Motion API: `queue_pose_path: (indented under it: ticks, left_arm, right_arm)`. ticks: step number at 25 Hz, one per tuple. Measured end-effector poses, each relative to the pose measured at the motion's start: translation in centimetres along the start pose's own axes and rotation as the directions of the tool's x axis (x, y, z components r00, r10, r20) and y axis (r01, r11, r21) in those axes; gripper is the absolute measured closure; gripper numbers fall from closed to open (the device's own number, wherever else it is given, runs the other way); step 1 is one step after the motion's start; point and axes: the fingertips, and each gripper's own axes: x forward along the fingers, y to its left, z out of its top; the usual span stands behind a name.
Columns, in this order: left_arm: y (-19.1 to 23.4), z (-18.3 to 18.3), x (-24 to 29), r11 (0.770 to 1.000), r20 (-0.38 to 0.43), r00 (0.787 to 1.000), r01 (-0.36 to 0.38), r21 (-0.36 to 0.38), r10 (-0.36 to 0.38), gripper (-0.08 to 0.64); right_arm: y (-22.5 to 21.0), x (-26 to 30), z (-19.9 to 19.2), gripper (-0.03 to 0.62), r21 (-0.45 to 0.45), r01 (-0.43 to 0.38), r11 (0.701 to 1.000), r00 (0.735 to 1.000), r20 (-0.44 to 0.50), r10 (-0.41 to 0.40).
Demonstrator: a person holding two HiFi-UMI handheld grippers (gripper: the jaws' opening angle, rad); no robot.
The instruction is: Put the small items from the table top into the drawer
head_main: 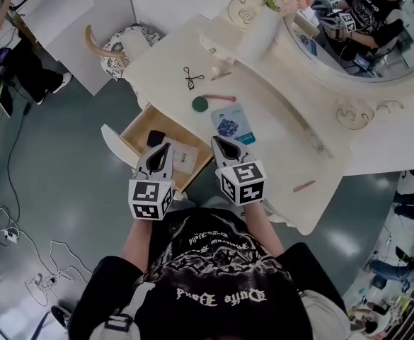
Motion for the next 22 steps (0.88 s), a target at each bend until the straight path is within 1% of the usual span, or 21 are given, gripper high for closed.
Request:
queue_pose_path:
  ticks: [11, 22]
  left_arm:
    - [-0.3, 0.5, 1.8, 0.999, -0.009, 0.999, 0.033, 0.006, -0.033, 0.545]
    - [0.1, 0.8, 2.2, 1.0, -0.012, 1.0, 0.027, -0.005, -0.027, 0.545]
  right_arm:
    - [-1.2, 0.6, 0.1, 0.581, 0.005, 0.022, 1.0, 1.0, -0.014, -0.022]
    - [-1.2, 1.4, 0.0, 0.581, -0.011, 0.004, 1.0, 0.999, -0.037, -0.004]
